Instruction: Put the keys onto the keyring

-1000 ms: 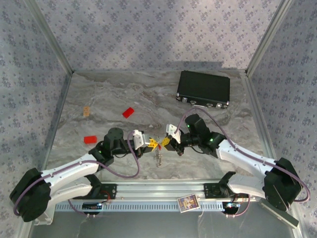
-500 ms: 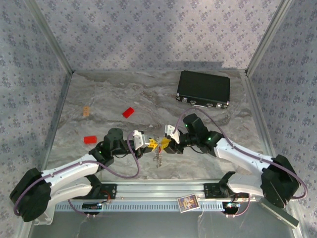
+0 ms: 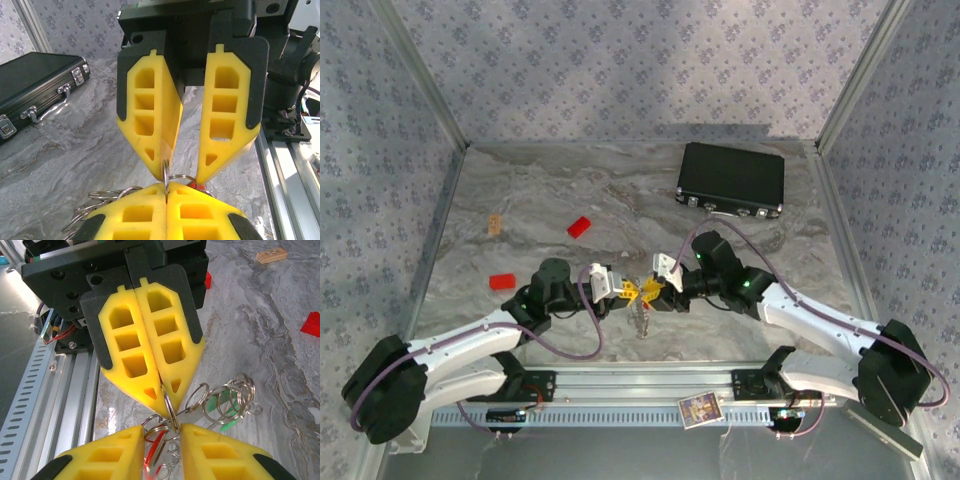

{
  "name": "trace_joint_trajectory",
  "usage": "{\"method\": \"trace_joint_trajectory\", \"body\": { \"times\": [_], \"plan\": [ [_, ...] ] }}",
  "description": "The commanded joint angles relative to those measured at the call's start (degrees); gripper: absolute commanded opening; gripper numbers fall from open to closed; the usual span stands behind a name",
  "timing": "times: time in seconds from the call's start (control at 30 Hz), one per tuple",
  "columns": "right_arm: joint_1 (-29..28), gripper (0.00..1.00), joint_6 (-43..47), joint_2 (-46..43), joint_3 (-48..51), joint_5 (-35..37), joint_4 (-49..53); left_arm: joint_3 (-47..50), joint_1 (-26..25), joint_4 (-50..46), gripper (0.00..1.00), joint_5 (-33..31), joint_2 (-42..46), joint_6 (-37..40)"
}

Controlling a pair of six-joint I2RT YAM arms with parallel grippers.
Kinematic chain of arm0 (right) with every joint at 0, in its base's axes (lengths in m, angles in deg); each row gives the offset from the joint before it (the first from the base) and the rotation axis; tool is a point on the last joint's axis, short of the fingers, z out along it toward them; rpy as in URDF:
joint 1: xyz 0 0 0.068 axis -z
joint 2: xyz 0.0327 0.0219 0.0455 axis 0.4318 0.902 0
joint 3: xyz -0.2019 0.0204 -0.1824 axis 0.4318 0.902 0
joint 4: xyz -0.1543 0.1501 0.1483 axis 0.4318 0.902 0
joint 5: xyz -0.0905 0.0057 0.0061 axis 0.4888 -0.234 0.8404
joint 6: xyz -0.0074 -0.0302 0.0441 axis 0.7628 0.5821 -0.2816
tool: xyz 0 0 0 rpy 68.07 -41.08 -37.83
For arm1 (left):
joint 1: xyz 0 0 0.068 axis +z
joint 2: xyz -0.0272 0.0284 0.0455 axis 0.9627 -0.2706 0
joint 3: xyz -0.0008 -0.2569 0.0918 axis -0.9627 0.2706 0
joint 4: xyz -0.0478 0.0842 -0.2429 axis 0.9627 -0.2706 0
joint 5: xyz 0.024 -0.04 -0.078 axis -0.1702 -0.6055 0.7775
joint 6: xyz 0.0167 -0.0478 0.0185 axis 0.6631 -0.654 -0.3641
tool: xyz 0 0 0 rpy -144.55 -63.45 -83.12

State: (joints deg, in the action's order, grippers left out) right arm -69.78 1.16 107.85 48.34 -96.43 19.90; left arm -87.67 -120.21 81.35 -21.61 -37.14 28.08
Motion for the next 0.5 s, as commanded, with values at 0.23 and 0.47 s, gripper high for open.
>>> {"method": "trace_joint_trajectory", "body": {
  "times": [0.23,0.47],
  "plan": [
    [-0.4,0.13,-0.5,1.4,-2.2,-0.5,-3.5,-0.1,-0.3,4.0,0.0,2.2,-0.1,-0.7],
    [-0.4,0.0,0.7,1.2,-3.0,-0.3,-1.8,-0.4,-0.3,2.9,0.15,0.9,-0.2,-0.8]
  ]
}}
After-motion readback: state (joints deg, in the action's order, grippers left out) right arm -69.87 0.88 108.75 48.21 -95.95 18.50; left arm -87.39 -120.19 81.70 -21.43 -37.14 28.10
